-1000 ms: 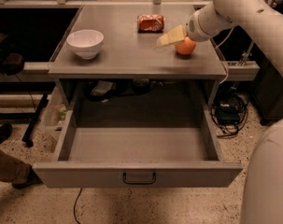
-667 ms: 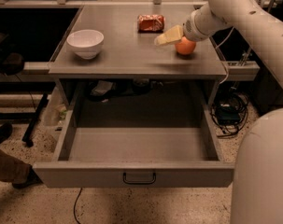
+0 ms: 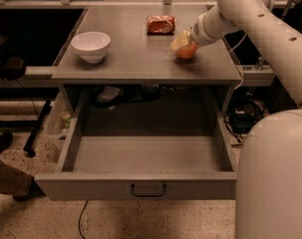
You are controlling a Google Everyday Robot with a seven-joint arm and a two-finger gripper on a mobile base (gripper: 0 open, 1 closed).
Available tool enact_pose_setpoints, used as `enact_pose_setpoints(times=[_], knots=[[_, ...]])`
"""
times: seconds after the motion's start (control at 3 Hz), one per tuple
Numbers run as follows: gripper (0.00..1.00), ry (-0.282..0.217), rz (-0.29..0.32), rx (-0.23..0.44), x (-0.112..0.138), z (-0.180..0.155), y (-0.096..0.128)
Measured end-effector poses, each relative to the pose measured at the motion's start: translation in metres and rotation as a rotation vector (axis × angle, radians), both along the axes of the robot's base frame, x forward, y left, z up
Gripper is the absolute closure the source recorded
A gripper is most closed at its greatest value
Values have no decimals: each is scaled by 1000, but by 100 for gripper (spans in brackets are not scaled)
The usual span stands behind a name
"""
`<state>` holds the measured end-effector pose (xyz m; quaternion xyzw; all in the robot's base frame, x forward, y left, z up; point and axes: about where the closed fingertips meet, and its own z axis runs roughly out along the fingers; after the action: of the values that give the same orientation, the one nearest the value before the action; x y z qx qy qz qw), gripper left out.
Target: Place orange into top drawer
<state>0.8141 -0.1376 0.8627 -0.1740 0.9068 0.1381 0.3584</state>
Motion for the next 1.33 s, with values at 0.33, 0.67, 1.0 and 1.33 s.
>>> enact_pose_setpoints(times=[0.33, 0.67, 1.0, 1.33], knots=[[66, 7, 20, 0, 2, -5, 6], [89, 13, 38, -7, 0, -8, 10], [100, 1, 42, -13, -11, -3, 5], [100, -41, 16, -12, -39, 16, -13]])
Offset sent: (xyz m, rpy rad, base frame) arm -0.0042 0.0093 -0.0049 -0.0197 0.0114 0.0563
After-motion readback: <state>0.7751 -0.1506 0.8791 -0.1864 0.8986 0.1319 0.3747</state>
